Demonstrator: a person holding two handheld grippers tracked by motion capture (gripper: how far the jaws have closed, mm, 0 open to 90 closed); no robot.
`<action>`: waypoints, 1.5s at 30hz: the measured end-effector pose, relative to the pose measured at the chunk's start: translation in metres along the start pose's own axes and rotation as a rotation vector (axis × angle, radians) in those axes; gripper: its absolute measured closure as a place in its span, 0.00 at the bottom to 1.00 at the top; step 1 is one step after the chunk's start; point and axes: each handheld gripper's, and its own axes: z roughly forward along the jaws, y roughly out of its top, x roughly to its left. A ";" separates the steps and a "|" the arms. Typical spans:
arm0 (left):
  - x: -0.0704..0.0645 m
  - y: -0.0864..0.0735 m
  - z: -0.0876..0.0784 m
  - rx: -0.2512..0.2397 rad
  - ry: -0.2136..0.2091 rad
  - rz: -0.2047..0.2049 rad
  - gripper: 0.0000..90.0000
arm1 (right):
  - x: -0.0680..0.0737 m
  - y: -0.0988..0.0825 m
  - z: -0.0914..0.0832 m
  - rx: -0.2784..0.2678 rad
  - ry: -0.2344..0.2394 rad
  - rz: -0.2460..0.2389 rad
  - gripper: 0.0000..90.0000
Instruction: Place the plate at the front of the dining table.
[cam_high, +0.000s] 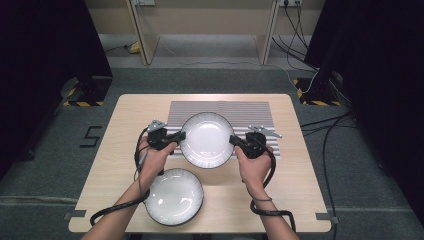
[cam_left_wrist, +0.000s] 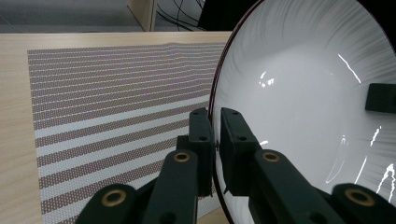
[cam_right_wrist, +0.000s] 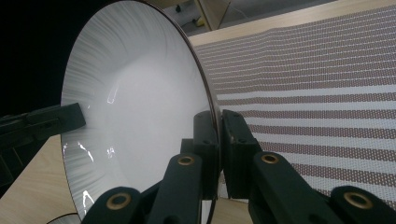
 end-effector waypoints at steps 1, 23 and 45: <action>0.000 0.000 0.000 0.002 0.001 0.001 0.92 | 0.000 0.000 0.000 0.000 -0.001 0.000 0.95; 0.004 0.006 0.014 0.014 0.003 -0.003 0.92 | -0.006 0.007 0.009 -0.005 -0.016 -0.004 0.95; 0.008 0.010 0.028 0.028 0.008 -0.020 0.92 | -0.013 0.013 0.018 -0.001 -0.032 0.001 0.95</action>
